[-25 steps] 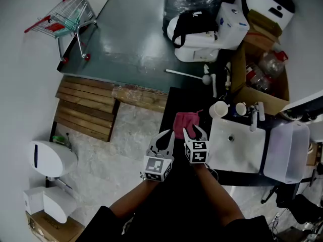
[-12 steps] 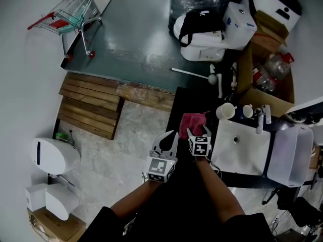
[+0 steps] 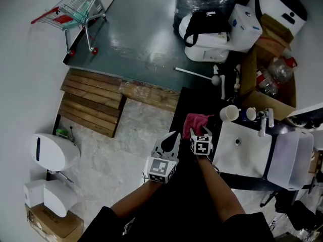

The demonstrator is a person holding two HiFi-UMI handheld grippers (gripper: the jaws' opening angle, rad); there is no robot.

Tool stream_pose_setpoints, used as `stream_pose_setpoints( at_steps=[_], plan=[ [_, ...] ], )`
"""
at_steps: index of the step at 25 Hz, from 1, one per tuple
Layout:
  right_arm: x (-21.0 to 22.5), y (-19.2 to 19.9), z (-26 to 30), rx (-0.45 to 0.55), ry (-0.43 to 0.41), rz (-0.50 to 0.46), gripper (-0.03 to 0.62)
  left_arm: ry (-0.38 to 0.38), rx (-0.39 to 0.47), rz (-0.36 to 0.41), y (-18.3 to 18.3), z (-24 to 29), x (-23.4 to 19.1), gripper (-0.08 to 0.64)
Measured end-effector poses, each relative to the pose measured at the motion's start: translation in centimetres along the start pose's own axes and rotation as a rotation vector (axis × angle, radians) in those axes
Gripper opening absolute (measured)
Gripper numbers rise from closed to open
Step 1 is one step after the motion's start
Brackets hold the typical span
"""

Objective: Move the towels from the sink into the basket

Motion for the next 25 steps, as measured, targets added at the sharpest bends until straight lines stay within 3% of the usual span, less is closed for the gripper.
stream_pose_setpoints(
  at_steps=[3,5,17,25],
  plan=[
    [-0.9,-0.1,0.1,-0.004,-0.033,-0.003,0.136,0.005,0.004,-0.003,-0.2,-0.2,0.0,0.015],
    [-1.0,-0.1,0.0,-0.005,-0.047,0.007,0.118,0.007,0.003,-0.002,-0.3,-0.5,0.1,0.015],
    [-1.7,-1.5,-4.0,0.084,-0.043,-0.018,0.103,0.003,0.005,-0.002,-0.1,-1.9,-0.1,0.015],
    [0.0,-2.5,-8.6,0.185,-0.018,0.053,0.103,0.065,0.005,0.027,0.6,-1.7,2.1,0.015]
  ],
)
Point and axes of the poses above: the fingertips, and each gripper's own axes: z forward along the fingers, x to its right, y out of its underside, the point moved 8 cm from there along -z, backward along the fingers, and after that the axes turned 7 degrees about x, right-handed, at the moved point
